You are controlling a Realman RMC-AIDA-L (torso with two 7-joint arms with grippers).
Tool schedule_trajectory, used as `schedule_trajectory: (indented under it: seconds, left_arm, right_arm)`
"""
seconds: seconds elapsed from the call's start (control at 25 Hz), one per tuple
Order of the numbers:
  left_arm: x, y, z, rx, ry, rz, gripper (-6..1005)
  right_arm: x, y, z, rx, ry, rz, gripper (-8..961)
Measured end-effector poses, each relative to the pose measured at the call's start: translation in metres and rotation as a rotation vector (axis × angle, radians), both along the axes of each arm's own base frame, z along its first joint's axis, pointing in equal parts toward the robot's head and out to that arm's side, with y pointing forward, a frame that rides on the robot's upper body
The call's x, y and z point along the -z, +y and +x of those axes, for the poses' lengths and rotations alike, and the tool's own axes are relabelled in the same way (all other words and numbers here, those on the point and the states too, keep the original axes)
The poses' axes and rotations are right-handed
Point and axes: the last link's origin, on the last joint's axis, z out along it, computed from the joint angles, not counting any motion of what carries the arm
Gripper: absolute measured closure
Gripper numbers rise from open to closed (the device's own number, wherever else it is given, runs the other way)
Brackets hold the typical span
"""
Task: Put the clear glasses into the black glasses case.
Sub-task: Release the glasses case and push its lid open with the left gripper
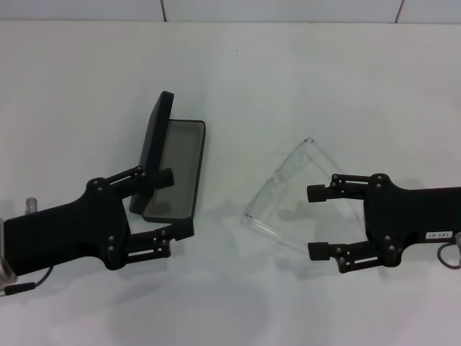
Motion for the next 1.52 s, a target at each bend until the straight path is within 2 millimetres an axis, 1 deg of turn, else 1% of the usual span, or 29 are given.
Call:
schedule_trajectory:
  seconds: [0.4, 0.6, 0.72, 0.8, 0.88, 0.96, 1.0, 1.12, 1.2, 1.28, 1.4, 1.52]
  left_arm:
    - [0.0, -0.002, -0.001, 0.0, 0.001, 0.011, 147]
    - [-0.009, 0.004, -0.001, -0.021, -0.041, 0.07, 151]
    - [-0.023, 0.012, 0.007, -0.063, -0.132, 0.106, 153]
    - [-0.037, 0.023, 0.012, -0.118, -0.178, 0.097, 154]
    - [-0.052, 0.038, 0.018, -0.203, -0.206, 0.054, 155]
    - [-0.065, 0.054, 0.027, -0.275, -0.194, 0.003, 156]
    - [-0.07, 0.062, 0.034, -0.292, -0.161, -0.026, 157]
    - [-0.077, 0.077, 0.057, -0.318, -0.028, -0.085, 285]
    - [-0.077, 0.085, 0.071, -0.359, 0.082, -0.115, 370]
    - [-0.075, 0.092, 0.086, -0.414, 0.197, -0.133, 386]
    - [-0.067, 0.101, 0.106, -0.499, 0.349, -0.158, 411]
    - [-0.055, 0.109, 0.12, -0.575, 0.494, -0.153, 419]
  right_arm:
    - [0.001, -0.002, 0.001, 0.006, 0.003, -0.005, 109]
    - [0.003, -0.003, 0.001, 0.019, 0.014, -0.014, 109]
    - [0.004, -0.003, 0.002, 0.031, 0.022, -0.013, 109]
    - [0.004, -0.003, 0.002, 0.036, 0.024, -0.016, 110]
    - [0.004, -0.003, 0.002, 0.041, 0.026, -0.019, 110]
    - [0.004, -0.002, 0.001, 0.044, 0.03, -0.019, 110]
    - [0.004, -0.002, 0.001, 0.045, 0.032, -0.018, 110]
    - [0.004, -0.002, 0.001, 0.046, 0.034, -0.017, 110]
    - [0.004, -0.001, 0.001, 0.047, 0.034, -0.015, 110]
    - [0.004, 0.0, 0.0, 0.047, 0.035, -0.015, 111]
    - [0.006, 0.001, -0.001, 0.057, 0.041, -0.018, 111]
    - [0.007, 0.001, -0.001, 0.069, 0.05, -0.024, 111]
